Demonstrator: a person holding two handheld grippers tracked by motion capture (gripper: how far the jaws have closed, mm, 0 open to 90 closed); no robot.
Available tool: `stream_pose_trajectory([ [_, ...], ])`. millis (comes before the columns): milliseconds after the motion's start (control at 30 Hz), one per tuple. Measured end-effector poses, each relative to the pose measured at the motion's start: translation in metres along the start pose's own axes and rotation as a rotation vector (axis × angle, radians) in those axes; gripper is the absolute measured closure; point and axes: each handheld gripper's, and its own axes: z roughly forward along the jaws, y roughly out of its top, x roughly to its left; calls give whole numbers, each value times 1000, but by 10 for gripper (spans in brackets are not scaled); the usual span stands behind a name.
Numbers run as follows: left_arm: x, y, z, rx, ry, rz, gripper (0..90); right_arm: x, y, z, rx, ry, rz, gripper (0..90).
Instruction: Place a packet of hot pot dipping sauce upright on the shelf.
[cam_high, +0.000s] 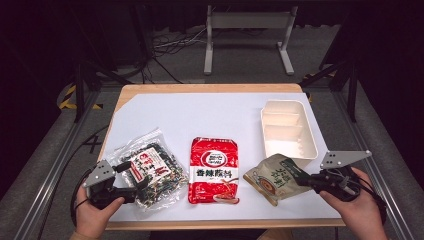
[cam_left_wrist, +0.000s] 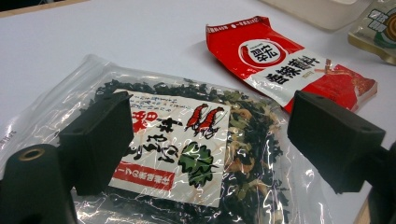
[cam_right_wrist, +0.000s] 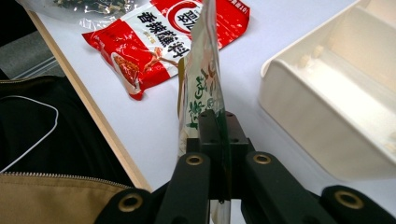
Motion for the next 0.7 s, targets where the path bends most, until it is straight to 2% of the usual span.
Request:
stream_pose_trajectory([
  [233, 1, 0, -1, -9, 4, -13, 151, 0, 12, -10, 4, -32, -46, 895],
  [700, 2, -1, -1, -7, 6, -13, 151, -8, 41, -36, -23, -72, -88, 895],
])
